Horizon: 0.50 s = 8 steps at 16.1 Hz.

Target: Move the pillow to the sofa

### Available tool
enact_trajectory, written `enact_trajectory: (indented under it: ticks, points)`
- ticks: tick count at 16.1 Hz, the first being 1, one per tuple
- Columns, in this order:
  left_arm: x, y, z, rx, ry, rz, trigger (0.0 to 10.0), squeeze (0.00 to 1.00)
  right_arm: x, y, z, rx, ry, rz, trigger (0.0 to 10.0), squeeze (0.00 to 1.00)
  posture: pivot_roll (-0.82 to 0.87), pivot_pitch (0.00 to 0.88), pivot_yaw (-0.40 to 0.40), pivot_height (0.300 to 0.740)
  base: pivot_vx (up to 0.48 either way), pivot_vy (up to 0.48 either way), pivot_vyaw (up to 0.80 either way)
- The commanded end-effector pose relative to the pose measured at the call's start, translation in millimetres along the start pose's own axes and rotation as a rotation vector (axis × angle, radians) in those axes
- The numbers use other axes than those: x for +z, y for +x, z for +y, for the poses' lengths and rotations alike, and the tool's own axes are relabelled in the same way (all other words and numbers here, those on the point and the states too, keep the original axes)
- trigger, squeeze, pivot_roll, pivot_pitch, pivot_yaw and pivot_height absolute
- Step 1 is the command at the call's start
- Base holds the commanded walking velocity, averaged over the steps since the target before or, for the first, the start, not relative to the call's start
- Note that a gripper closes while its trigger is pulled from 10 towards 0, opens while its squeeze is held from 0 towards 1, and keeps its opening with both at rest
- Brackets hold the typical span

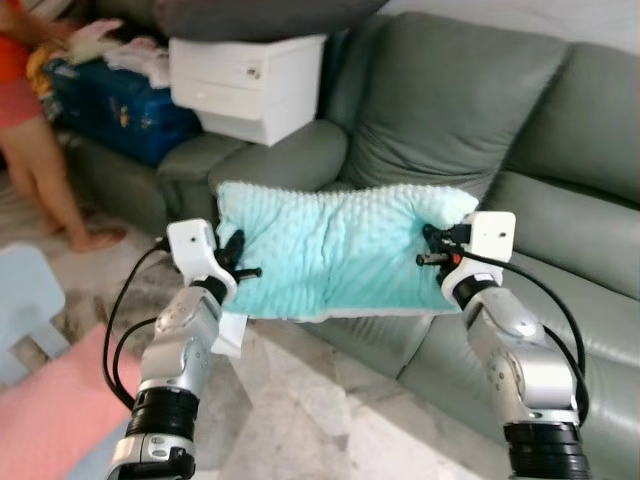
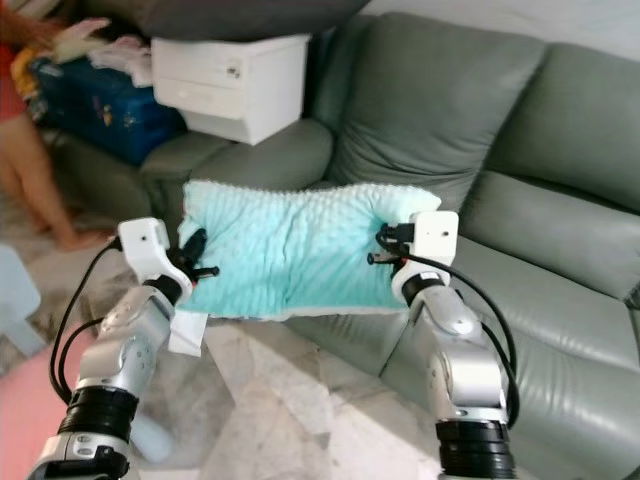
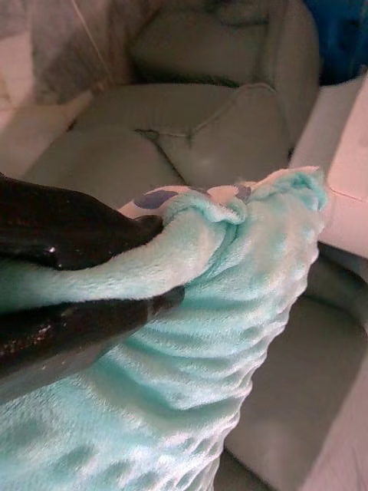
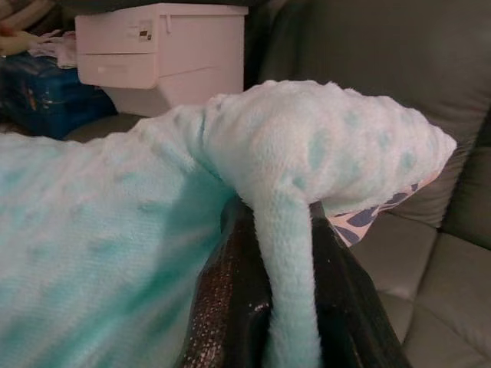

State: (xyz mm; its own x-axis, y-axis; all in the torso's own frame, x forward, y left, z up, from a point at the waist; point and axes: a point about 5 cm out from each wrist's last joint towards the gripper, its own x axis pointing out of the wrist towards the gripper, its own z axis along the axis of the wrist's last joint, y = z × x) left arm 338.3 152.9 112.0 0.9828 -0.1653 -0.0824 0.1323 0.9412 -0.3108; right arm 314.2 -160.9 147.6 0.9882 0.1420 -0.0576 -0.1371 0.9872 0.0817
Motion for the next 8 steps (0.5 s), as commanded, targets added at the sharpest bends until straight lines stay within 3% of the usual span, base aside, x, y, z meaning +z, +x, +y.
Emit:
enact_trajectory:
  ticks: [1, 6, 8]
  points:
    - [4.5, -1.7, 7.2, 0.018, 0.012, -0.007, 10.0, 0.00, 6.5, 1.7, 7.1, 0.018, -0.006, -0.021, 10.0, 0.00, -0.21, 0.000, -0.037, 0.740, 0.000, 0.480, 0.00]
    - [1.7, -0.5, 2.2, -0.004, 0.013, 0.007, 10.0, 0.00, 5.5, 1.7, 5.5, 0.012, -0.018, -0.007, 10.0, 0.00, -0.21, 0.000, -0.039, 0.740, 0.000, 0.480, 0.00]
    - [3.1, -0.5, -2.1, -0.030, 0.013, -0.015, 10.0, 0.00, 5.3, 1.9, 4.9, 0.010, -0.021, -0.002, 10.0, 0.00, -0.21, 0.000, -0.041, 0.740, 0.000, 0.000, 0.00]
